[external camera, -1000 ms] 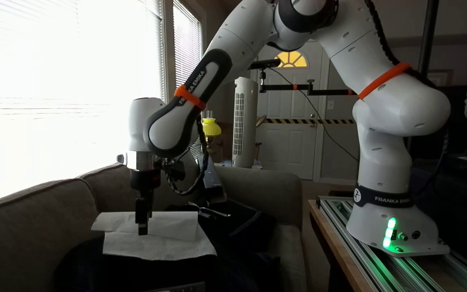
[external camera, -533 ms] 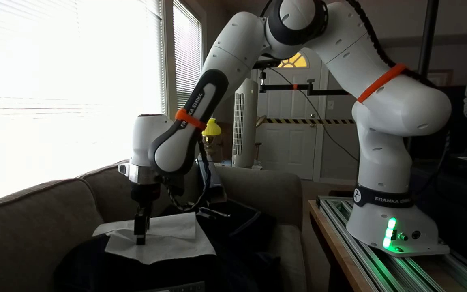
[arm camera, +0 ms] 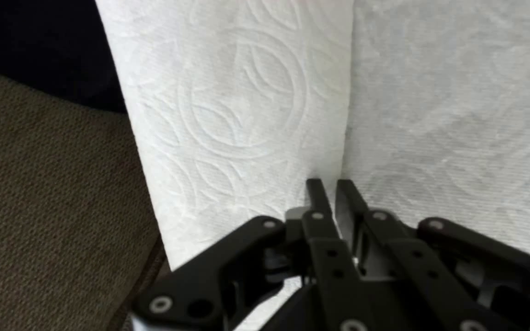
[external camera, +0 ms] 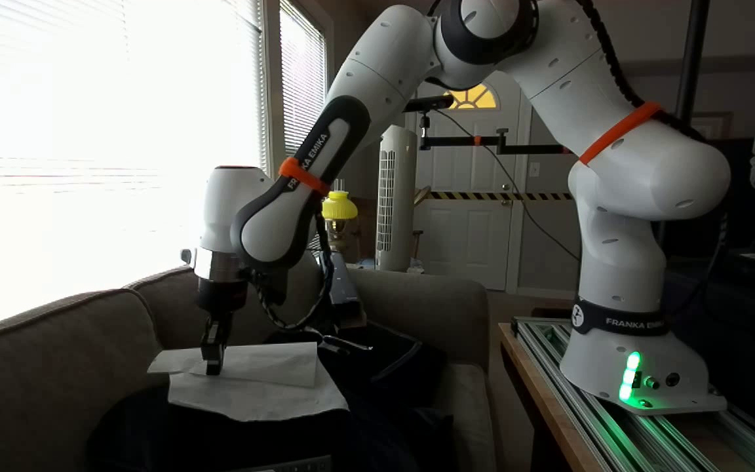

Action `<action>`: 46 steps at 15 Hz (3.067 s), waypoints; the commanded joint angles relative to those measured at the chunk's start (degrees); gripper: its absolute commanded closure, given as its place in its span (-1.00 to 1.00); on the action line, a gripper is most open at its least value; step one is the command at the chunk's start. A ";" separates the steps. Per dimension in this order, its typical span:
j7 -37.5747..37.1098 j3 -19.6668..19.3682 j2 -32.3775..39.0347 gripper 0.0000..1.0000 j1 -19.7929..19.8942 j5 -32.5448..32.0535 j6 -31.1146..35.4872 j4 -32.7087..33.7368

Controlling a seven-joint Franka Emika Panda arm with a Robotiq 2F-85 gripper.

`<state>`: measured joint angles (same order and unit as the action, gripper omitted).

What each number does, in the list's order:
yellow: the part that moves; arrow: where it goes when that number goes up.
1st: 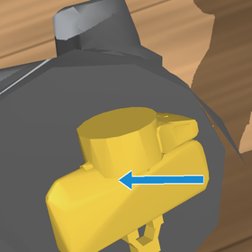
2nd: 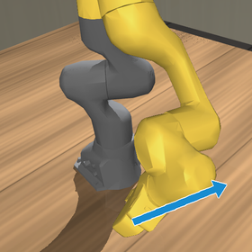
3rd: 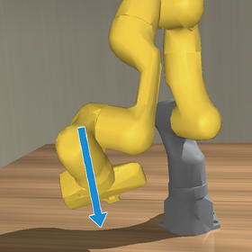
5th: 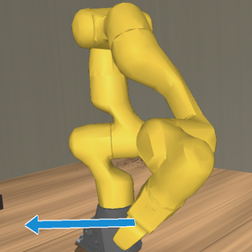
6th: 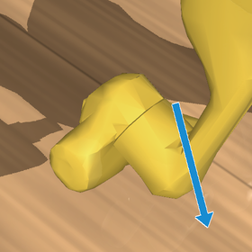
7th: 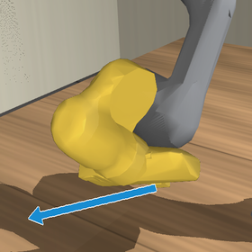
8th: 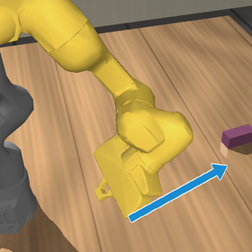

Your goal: Use the white napkin to wipe the black box.

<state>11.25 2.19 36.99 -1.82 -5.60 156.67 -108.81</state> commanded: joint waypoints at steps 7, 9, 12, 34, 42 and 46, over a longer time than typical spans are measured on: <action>-1.49 -0.52 -1.10 0.19 -0.84 -1.06 -6.23 -0.66; -1.26 -0.65 -2.41 -0.11 -1.14 -1.66 -7.03 -1.55; -0.83 -0.59 -1.62 -0.55 -1.09 -2.11 -7.06 -0.85; -1.77 -1.77 -1.63 0.98 -2.22 -4.69 -6.38 -2.17; -4.37 -2.53 -8.36 0.98 -3.64 -6.07 -10.56 -5.34; -4.80 -2.11 -10.74 0.98 -3.04 -5.38 -12.90 -6.11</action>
<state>8.04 0.35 29.64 -4.77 -10.40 145.92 -113.16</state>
